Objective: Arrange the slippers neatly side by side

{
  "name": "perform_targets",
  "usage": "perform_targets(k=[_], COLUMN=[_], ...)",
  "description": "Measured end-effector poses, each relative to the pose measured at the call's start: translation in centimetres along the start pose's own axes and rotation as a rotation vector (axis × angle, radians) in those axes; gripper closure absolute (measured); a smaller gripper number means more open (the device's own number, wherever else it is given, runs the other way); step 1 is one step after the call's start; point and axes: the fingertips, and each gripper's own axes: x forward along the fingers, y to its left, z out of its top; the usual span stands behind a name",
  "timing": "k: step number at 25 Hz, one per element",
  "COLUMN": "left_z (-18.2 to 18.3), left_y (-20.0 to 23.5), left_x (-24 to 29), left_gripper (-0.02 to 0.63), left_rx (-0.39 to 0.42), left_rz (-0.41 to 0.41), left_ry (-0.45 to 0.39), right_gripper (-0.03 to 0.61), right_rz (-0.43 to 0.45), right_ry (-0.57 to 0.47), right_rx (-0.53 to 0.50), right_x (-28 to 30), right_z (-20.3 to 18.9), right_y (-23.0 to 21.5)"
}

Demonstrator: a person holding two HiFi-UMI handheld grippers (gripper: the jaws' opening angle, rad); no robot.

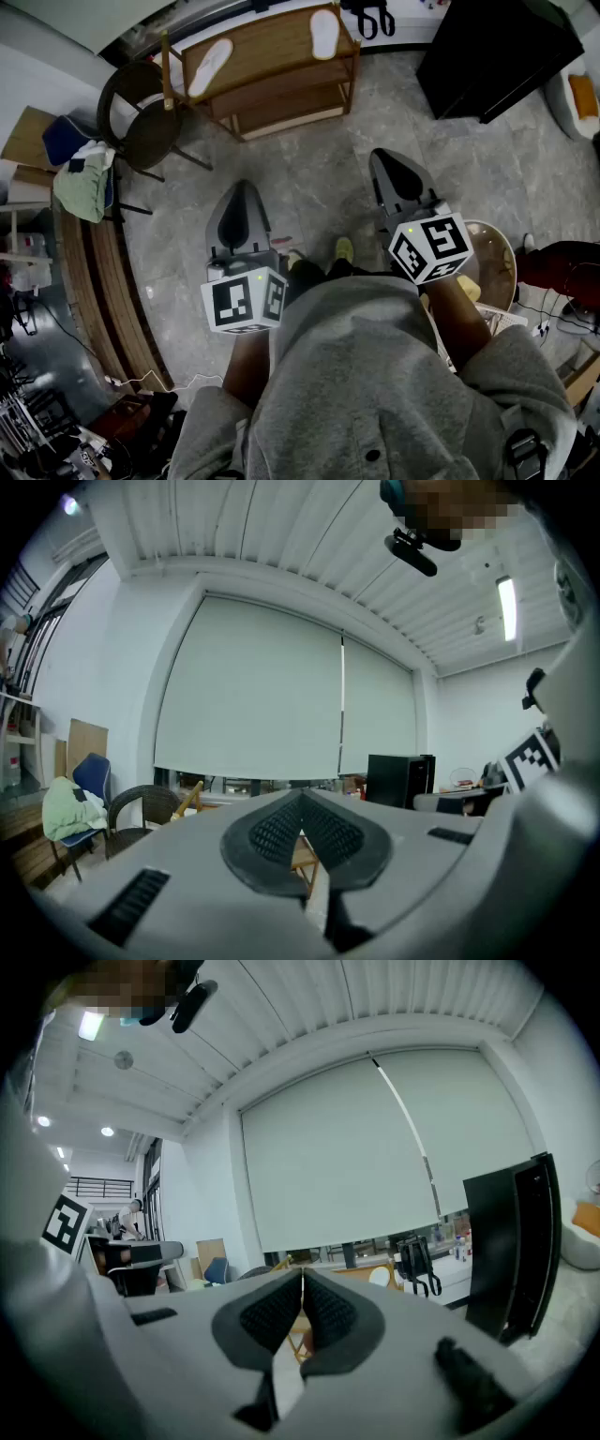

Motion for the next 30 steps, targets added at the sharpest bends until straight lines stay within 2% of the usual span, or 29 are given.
perform_targets(k=[10,14,30], left_z=[0.5,0.6,1.0], left_y=[0.4,-0.2,-1.2], left_x=[-0.7,-1.0,-1.8], left_gripper=[0.601,0.601,0.601], left_rx=[0.007,0.020,0.066], left_rz=[0.006,0.002,0.026], left_ry=[0.005,-0.001,0.006], right_gripper=[0.552,0.552,0.554], right_rz=[0.003,0.017,0.059], right_ry=[-0.010,-0.004,-0.042], right_rx=[0.033,0.001,0.016], right_x=[0.0,-0.2,-0.9], right_z=[0.0,-0.1,0.3], right_y=[0.3,0.4,-0.3])
